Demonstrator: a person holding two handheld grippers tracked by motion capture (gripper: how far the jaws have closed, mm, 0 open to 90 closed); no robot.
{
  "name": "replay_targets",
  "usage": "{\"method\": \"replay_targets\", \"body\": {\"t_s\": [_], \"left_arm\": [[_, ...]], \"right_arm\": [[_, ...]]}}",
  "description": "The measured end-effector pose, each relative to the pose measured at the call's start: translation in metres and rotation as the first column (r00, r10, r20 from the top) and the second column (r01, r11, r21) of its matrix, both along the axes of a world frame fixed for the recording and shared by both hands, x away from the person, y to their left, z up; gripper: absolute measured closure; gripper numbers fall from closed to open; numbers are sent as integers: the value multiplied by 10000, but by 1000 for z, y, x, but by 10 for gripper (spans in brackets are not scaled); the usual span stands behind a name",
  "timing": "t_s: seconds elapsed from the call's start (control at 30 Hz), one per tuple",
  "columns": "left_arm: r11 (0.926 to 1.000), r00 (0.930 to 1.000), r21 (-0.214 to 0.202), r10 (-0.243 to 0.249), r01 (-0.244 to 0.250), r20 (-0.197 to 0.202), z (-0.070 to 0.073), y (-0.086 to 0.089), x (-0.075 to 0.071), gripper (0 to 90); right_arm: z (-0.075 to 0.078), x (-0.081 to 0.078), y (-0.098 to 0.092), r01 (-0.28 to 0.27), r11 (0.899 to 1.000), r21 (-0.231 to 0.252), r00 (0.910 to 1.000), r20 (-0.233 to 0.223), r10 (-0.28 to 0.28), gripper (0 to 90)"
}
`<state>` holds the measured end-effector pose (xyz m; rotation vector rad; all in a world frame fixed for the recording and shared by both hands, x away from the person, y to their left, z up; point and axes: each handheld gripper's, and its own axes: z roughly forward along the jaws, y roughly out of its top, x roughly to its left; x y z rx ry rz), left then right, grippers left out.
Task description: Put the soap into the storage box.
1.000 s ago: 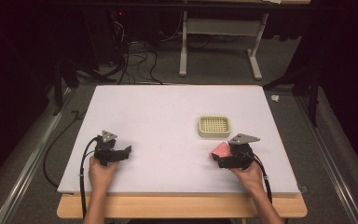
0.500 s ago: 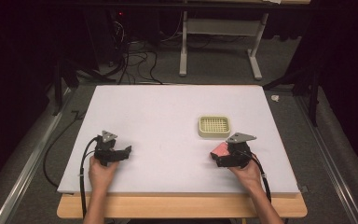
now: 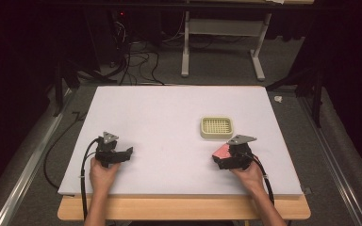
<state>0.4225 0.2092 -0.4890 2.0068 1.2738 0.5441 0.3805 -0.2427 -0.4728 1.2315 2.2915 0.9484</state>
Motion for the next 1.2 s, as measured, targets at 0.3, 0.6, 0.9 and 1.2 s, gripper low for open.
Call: {"method": "replay_targets", "body": {"t_s": [0.3, 0.6, 0.9, 1.2], "left_arm": [[10000, 10000, 1, -1, 1, -1, 0, 0, 0, 207], [10000, 10000, -2, -1, 1, 0, 0, 0, 0, 207], [10000, 10000, -12, 2, -2, 12, 0, 0, 0, 206], [10000, 10000, -8, 4, -4, 16, 0, 0, 0, 207]], "right_arm": [[-5, 1, 1, -81, 9997, -220, 9999, -82, 80, 124], [-10, 0, 1, 10, 9998, -216, 9998, -195, -14, 130], [-10, 0, 1, 11, 9999, -158, 9999, -135, -13, 134], [-9, 2, -1, -175, 9998, -118, 9995, -260, 172, 135]]}}
